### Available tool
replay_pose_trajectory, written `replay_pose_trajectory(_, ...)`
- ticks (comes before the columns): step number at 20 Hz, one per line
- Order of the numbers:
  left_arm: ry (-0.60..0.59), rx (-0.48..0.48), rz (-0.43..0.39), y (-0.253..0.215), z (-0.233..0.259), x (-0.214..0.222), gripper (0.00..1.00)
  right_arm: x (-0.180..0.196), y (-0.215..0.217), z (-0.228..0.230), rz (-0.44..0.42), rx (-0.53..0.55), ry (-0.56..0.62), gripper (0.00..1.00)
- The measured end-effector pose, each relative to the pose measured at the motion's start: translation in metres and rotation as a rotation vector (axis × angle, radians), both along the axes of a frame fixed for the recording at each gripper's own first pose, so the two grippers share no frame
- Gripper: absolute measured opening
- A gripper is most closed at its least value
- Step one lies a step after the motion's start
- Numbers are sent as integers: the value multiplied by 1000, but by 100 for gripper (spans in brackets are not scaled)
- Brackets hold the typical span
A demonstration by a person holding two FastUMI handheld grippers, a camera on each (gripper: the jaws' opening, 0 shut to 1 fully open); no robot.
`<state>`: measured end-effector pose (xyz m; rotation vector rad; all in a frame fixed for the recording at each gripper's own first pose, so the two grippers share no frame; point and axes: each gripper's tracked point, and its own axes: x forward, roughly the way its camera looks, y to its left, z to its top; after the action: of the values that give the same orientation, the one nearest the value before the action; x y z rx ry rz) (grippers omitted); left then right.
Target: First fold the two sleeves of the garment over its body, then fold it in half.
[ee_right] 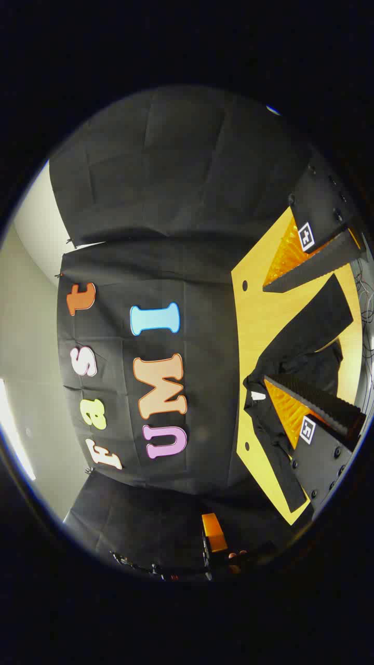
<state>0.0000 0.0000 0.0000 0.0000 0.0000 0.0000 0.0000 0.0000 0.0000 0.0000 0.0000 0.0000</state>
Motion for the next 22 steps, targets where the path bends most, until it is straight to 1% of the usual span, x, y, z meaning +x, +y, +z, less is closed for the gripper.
replay_pose_trajectory(1,4,-6,-4,-2,-1,-2,92,0,1,0,1,2,1,100)
replay_pose_trajectory(4,14,-9,-13,-6,-4,-4,93,0,4,2,12,19,-4,99)
replay_pose_trajectory(5,21,-5,-10,-5,-5,-2,93,-1,4,-1,12,20,0,100)
replay_pose_trajectory(6,22,-4,-6,-3,-4,-2,92,0,4,-3,11,19,6,99)
replay_pose_trajectory(9,22,-13,0,-4,-1,1,93,-1,-1,-10,2,31,27,100)
replay_pose_trajectory(13,36,-17,15,-1,-9,2,93,-2,-1,-14,5,89,32,98)
replay_pose_trajectory(14,42,-23,16,-1,-12,2,92,-2,-1,-14,4,93,34,95)
replay_pose_trajectory(15,47,-33,14,-2,-15,1,93,-1,-2,-15,0,93,37,95)
replay_pose_trajectory(16,53,-45,11,-3,-17,1,93,-1,-4,-15,-3,90,38,98)
replay_pose_trajectory(18,60,-60,11,-2,-19,0,92,-3,-5,-14,-6,88,38,98)
replay_pose_trajectory(21,56,-53,16,1,-17,1,92,-3,-4,-13,-1,91,41,98)
replay_pose_trajectory(22,53,-48,16,1,-16,1,92,-3,-3,-14,1,90,42,94)
